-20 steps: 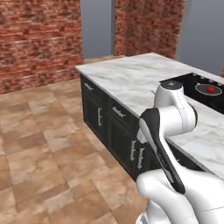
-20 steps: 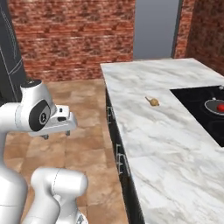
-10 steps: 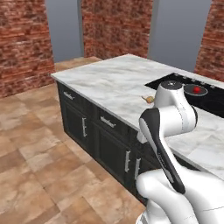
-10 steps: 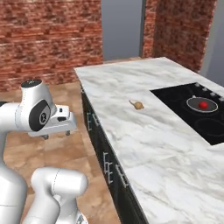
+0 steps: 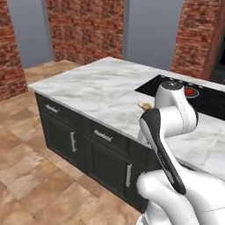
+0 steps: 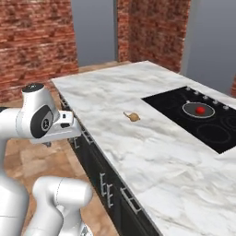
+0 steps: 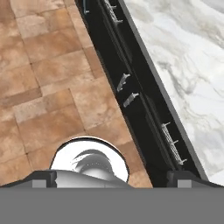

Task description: Place the pan on the center burner on the stove. Then place the tomato and the onion in the pan and turn on the center burner.

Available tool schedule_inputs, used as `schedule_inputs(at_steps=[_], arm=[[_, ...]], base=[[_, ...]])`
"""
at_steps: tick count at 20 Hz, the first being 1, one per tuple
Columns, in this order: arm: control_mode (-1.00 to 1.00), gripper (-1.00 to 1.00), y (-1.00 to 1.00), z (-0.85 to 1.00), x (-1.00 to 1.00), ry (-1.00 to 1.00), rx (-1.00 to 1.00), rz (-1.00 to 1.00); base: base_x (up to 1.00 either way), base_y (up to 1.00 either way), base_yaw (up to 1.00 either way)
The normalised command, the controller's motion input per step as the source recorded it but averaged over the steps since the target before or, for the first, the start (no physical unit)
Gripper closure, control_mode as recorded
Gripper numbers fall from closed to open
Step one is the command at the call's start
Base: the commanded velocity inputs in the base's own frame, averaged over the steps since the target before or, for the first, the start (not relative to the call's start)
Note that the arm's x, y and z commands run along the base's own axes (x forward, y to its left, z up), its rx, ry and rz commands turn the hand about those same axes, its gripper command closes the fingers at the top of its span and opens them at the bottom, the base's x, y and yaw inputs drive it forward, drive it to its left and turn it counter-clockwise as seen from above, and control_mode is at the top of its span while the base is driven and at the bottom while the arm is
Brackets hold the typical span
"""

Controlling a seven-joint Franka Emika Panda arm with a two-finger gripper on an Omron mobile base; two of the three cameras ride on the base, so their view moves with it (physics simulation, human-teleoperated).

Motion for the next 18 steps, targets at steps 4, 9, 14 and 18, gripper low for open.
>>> schedule_inputs(at_steps=[4, 9, 14, 18], arm=[[1.00, -1.00, 0.00, 0.00, 0.00, 0.00, 0.00, 0.00], [1.00, -1.00, 0.00, 0.00, 0.00, 0.00, 0.00, 0.00], [1.00, -1.00, 0.00, 0.00, 0.00, 0.00, 0.00, 0.00], [1.00, -1.00, 0.00, 0.00, 0.00, 0.00, 0.00, 0.00]], base=[[0.28, 0.45, -0.35], [0.19, 0.34, -0.36], [0.22, 0.38, -0.36], [0.26, 0.47, -0.35]])
